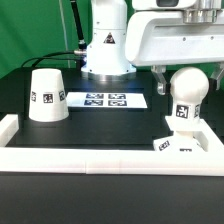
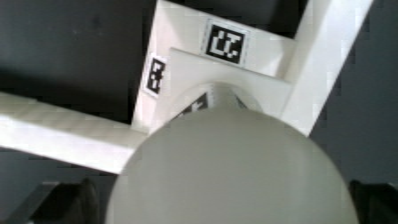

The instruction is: Assemble lamp

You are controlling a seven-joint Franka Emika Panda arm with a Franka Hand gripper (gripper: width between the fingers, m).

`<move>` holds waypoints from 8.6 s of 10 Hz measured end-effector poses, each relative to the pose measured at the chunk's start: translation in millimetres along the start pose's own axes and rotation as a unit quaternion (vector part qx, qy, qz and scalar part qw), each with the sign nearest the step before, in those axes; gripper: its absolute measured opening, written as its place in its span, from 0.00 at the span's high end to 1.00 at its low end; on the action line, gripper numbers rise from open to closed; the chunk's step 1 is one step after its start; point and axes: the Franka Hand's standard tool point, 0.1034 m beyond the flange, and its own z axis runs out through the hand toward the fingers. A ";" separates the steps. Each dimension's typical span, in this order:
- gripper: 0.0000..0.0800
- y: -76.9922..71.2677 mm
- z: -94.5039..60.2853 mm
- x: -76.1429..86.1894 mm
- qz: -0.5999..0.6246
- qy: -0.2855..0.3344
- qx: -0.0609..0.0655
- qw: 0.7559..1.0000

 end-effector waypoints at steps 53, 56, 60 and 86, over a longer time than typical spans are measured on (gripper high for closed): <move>0.13 -3.7 2.3 -1.5 0.262 -0.004 0.014 0.965; 0.13 -3.2 0.9 0.6 0.147 -0.001 0.008 0.989; 0.13 0.1 0.0 1.8 0.009 0.001 0.004 1.000; 0.20 18.6 -3.1 2.8 0.291 0.015 -0.017 0.956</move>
Offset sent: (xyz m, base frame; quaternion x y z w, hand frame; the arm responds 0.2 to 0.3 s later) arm 0.0035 0.0061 0.0014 0.0059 -0.0059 -0.1187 0.9929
